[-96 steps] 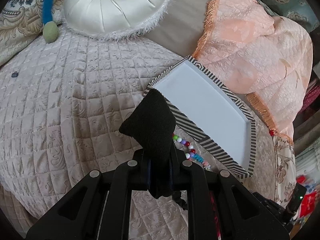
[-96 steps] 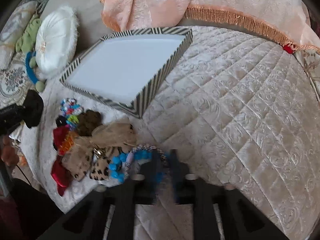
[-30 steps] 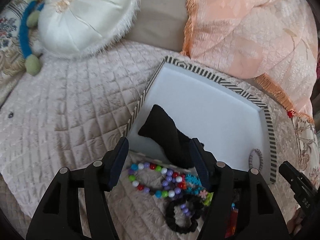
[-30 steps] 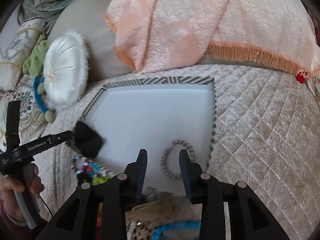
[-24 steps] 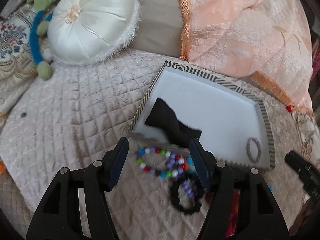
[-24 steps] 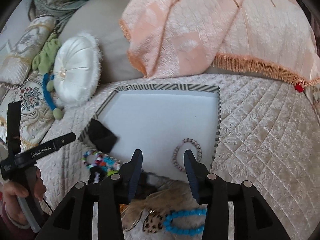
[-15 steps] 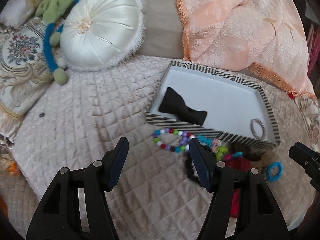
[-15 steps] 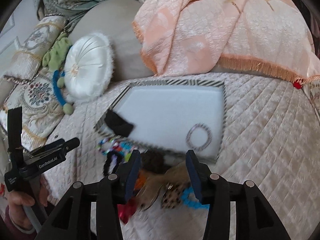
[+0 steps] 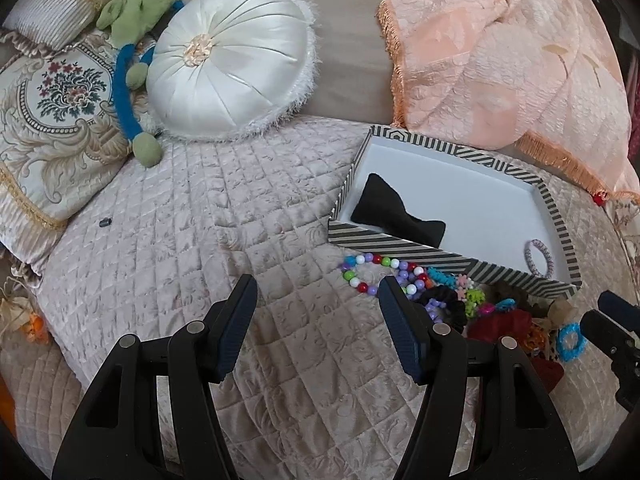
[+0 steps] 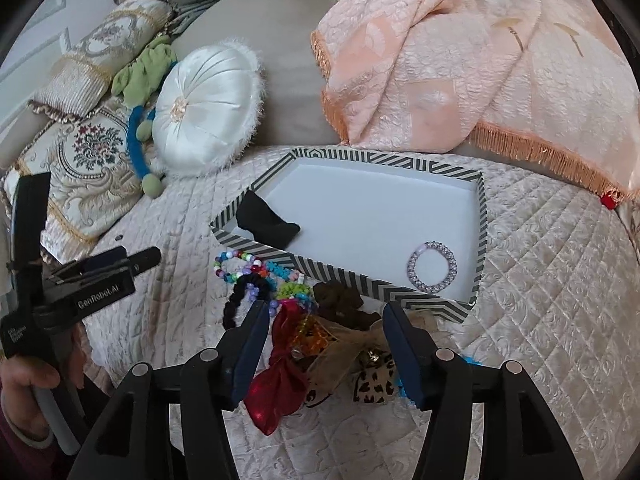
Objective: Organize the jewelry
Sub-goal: 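Move both grippers back over the pile of hair accessories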
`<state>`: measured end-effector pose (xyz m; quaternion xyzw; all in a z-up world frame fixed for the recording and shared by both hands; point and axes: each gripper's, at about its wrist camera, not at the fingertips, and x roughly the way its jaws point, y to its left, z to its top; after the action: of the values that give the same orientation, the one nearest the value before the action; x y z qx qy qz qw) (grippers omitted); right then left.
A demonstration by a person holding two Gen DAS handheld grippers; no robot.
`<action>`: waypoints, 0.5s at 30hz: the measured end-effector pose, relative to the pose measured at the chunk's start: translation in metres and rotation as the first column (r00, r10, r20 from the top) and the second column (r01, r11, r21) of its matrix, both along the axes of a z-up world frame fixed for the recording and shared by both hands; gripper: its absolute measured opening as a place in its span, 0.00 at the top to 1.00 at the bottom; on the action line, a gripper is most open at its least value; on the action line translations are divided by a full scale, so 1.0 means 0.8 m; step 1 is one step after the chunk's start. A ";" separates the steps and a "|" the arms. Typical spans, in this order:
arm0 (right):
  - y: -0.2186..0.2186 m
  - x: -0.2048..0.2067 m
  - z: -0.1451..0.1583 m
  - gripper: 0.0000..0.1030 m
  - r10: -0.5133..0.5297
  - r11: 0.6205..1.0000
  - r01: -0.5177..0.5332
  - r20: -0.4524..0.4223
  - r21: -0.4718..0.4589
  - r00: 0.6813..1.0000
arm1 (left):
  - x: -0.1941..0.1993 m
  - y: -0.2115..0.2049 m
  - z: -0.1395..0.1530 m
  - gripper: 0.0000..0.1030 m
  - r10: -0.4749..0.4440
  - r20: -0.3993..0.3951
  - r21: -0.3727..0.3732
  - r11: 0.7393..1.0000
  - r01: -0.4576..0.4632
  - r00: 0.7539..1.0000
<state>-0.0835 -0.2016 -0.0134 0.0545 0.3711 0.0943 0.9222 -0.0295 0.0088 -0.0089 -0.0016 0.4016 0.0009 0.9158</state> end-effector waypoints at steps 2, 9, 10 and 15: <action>-0.001 0.002 -0.002 0.45 -0.001 1.000 0.001 -0.006 -0.003 1.000 | 0.002 -0.001 -0.002 0.39 0.000 -0.003 0.003 1.000 0.000 1.000; -0.011 0.001 -0.002 0.45 -0.010 1.000 0.011 -0.005 0.011 1.000 | 0.007 0.000 -0.006 0.39 -0.001 -0.019 -0.001 1.000 0.001 1.000; -0.013 0.000 -0.001 0.45 -0.012 1.000 0.012 -0.004 0.014 1.000 | 0.009 0.003 -0.006 0.39 0.005 -0.024 -0.011 1.000 -0.005 1.000; -0.028 -0.001 -0.001 0.45 -0.022 0.998 0.023 -0.018 0.055 1.000 | 0.020 0.023 -0.013 0.39 0.035 -0.075 -0.078 0.996 -0.041 0.997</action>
<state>-0.0840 -0.2240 -0.0145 0.0851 0.3756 0.0936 0.9181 -0.0132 0.0272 -0.0191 -0.0454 0.4346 0.0024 0.8995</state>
